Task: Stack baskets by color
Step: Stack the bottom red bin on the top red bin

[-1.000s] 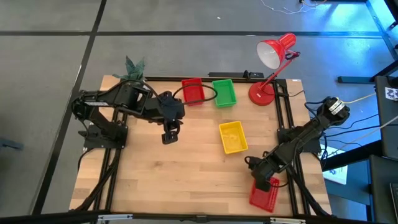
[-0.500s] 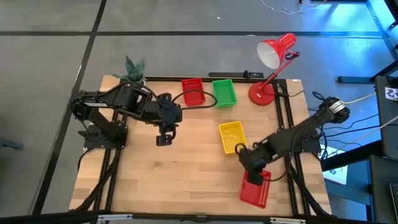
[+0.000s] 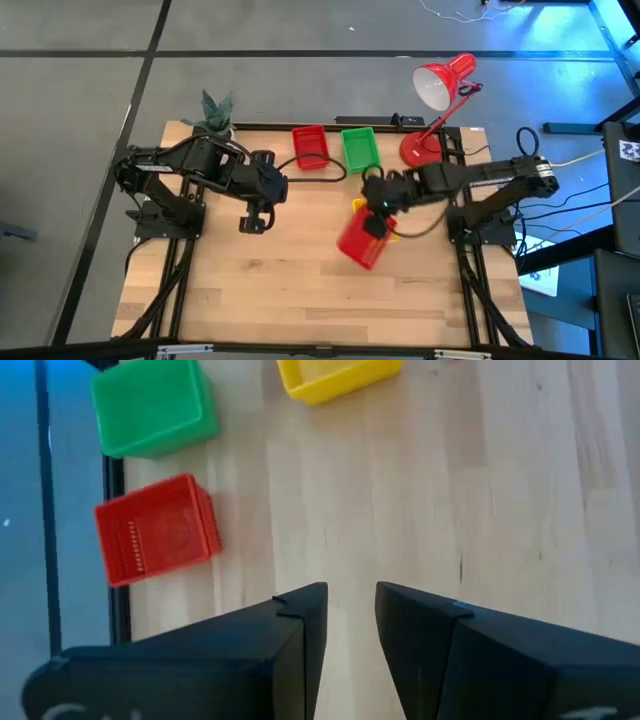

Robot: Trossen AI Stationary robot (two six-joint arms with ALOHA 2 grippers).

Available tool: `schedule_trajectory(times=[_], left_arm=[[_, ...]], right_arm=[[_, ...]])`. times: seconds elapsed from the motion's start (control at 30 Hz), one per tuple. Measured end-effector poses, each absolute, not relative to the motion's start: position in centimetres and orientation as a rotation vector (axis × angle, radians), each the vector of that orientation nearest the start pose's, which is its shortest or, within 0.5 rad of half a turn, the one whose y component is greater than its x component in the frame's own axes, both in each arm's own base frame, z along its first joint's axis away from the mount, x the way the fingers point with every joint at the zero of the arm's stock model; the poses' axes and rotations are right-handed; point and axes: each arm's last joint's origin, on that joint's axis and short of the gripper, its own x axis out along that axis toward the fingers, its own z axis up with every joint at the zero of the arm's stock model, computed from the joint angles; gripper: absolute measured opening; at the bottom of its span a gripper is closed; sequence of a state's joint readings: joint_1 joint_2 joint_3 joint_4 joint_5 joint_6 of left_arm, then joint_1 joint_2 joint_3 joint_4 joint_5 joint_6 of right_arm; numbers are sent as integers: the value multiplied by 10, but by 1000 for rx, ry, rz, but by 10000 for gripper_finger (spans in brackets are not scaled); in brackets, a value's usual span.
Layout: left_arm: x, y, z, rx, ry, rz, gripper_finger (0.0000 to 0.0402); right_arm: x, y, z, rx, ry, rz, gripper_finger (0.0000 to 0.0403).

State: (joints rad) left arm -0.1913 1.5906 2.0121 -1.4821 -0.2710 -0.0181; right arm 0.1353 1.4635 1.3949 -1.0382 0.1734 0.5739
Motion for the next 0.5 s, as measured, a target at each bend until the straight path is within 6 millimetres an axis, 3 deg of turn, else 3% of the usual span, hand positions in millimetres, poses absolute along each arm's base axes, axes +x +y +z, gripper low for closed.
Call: schedule_trajectory(times=[0.27, 0.5], left_arm=[[283, -37, 444, 71, 886, 245, 80], [306, -39, 437, 141, 842, 207, 80]], right_arm=[[306, -8, 330, 264, 836, -606, 0], [320, -18, 331, 235, 745, -627, 0]])
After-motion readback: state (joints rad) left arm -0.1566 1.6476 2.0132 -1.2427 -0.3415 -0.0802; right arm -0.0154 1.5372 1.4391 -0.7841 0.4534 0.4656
